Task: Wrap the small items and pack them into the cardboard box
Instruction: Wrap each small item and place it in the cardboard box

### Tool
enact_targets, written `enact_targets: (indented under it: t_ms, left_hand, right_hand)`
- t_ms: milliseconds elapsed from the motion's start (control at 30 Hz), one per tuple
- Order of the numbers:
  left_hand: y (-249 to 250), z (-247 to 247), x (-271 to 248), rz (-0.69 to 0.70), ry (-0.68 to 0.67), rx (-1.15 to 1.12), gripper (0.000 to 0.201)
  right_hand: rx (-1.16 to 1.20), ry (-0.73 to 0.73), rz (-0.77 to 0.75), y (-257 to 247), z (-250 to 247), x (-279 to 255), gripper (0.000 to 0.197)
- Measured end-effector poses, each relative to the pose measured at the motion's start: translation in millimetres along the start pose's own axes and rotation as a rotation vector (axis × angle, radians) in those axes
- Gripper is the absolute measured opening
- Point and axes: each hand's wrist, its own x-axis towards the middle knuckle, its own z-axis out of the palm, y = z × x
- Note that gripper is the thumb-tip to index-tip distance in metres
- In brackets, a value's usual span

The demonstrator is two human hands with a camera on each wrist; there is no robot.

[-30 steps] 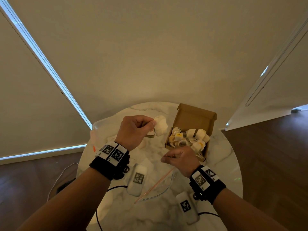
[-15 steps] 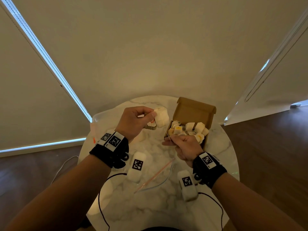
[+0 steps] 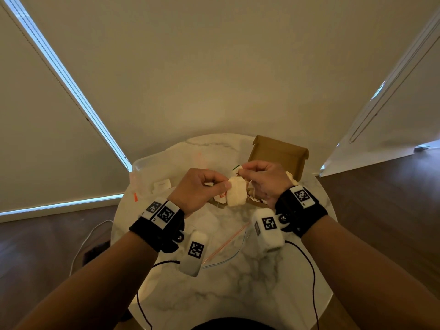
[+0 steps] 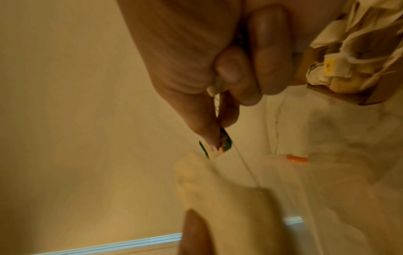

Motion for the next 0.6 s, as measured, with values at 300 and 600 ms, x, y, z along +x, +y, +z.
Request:
enact_targets:
  t_ms: [300,600]
  left_hand:
    - [-4,4,0,-0.042,0.025,0.046,0.013]
    - [1,6,0,-0.006,0.099,0.054,0.008]
  right_hand:
    - [0.045,-0.156,-0.007,-25,3,-10,0.009]
    - [-0.105,-0.232,-0.115,-32,2,-27,0.017]
